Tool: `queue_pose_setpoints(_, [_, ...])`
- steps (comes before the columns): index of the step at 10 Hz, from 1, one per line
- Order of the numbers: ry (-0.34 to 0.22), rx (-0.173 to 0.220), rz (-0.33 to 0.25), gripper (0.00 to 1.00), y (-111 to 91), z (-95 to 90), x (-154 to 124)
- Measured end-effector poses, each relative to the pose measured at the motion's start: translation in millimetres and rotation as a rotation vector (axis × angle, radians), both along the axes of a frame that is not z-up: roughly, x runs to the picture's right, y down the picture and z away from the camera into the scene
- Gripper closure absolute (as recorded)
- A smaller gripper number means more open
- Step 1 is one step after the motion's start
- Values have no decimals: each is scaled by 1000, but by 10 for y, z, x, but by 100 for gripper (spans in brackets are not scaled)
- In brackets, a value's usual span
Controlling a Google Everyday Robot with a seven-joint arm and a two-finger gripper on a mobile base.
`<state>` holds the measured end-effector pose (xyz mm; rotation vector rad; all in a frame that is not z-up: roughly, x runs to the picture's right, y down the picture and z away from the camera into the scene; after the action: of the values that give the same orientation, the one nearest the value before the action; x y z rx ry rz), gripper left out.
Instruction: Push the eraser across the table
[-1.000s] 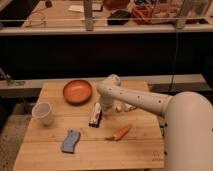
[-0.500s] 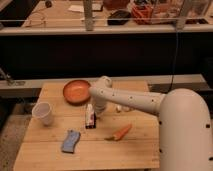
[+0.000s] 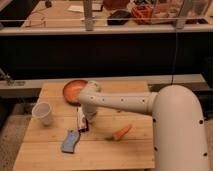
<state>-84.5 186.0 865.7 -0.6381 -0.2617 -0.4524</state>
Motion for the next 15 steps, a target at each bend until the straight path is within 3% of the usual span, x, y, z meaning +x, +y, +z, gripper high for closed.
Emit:
queue_pose_setpoints(3, [-25,12,-35,97,30,-1,-275])
queue_pose_setpoints(6, [-29,20,-50,97,158,-83,-333])
queue_pose_setpoints(9, [-30,28,-55,97,18,15,-409])
queue_pose_setpoints(13, [-32,35,-62,97,86,-30,-515])
queue_pose_setpoints(15, [-28,42,-64,97,-2,49,-524])
